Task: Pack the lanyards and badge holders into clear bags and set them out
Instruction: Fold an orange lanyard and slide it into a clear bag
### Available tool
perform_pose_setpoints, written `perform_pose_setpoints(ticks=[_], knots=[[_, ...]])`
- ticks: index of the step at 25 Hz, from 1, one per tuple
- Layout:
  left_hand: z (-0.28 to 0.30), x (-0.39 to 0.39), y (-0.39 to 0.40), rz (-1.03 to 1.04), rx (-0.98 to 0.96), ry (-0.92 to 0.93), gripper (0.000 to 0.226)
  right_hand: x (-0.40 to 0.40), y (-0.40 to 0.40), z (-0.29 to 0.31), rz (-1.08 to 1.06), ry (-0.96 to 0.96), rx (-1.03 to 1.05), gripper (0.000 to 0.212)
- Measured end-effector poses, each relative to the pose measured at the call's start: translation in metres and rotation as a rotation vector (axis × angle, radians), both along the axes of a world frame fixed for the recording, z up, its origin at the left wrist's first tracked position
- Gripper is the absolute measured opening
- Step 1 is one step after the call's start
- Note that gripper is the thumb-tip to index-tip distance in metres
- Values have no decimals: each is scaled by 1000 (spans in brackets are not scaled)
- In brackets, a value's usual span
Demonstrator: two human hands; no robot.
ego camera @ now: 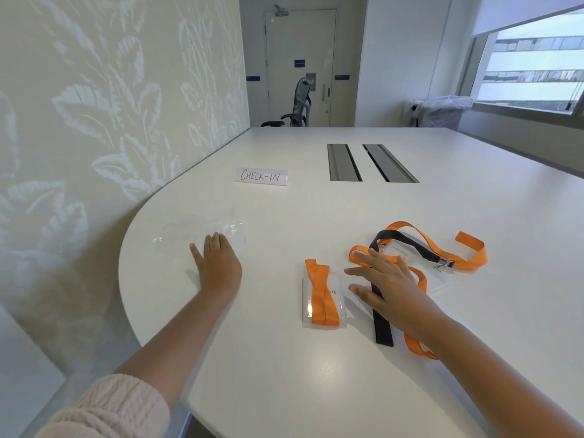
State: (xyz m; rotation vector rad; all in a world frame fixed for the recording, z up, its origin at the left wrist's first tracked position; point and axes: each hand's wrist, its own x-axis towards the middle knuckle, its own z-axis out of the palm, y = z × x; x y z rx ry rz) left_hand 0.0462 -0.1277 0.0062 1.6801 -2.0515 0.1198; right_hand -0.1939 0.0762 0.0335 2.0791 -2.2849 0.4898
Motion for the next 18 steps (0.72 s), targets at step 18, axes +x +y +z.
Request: perform_pose_setpoints(ticks=[18], knots=[[24, -73, 121, -914, -614, -144, 52, -9, 11, 34, -87, -1777, -422, 50]])
